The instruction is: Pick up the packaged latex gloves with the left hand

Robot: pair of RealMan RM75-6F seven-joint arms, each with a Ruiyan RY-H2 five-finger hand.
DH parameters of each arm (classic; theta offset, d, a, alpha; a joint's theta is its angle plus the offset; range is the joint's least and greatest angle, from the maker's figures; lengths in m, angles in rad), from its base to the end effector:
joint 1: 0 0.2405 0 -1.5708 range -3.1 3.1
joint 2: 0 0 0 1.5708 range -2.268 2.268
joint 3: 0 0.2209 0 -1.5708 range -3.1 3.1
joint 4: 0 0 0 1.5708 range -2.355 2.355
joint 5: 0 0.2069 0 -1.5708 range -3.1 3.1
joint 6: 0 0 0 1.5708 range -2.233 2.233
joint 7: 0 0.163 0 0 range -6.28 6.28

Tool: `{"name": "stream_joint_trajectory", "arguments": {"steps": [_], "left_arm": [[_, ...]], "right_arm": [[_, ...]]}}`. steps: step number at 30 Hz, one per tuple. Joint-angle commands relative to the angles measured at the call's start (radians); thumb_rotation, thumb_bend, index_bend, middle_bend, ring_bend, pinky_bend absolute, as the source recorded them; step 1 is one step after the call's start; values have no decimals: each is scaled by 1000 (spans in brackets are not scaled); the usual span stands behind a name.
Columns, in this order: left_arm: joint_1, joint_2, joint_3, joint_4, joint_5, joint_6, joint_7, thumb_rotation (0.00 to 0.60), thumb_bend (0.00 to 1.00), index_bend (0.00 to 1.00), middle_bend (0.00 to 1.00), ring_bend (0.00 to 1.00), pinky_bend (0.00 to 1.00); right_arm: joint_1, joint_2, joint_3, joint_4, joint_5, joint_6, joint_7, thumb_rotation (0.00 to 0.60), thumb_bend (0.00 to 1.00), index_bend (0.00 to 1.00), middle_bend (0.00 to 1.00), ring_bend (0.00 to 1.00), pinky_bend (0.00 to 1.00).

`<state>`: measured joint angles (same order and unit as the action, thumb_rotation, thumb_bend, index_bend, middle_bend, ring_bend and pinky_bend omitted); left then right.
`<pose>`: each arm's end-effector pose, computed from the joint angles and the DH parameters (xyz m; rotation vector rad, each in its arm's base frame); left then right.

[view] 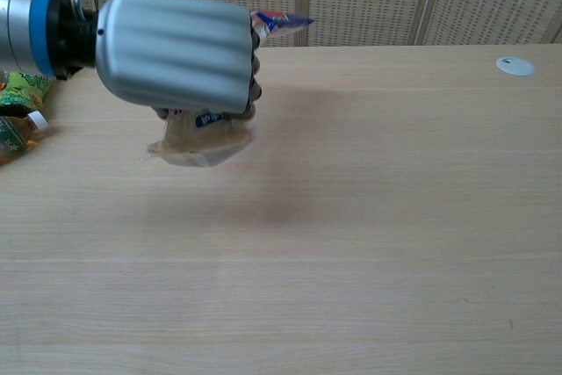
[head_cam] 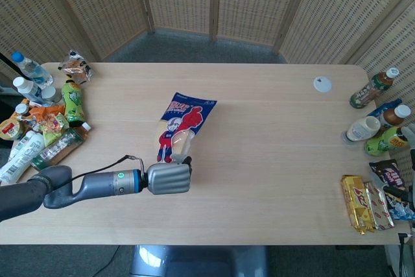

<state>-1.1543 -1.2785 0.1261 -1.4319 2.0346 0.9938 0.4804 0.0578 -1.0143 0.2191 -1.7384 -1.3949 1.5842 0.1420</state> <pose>-0.0385 0.2929 -0.0026 -2.4371 0.8694 -0.8116 -0.2585 -0.2168 0.2124 1.0990 -0.8666 1.1498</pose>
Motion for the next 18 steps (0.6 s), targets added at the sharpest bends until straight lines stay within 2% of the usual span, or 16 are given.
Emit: {"name": "stream_joint_trajectory", "arguments": {"steps": [1, 18], "left_arm": [[-6, 40, -32, -47, -17, -13, 28, 600, 75, 801, 741, 748, 700], [-11, 151, -121, -201, -44, -95, 130, 600, 74, 800, 728, 745, 695]], "right_arm": [[0, 1, 0, -1, -1, 1, 0, 600, 146, 95, 45, 0, 130], [-1, 3, -1, -13, -6, 4, 4, 600, 146, 95, 46, 0, 130]]}}
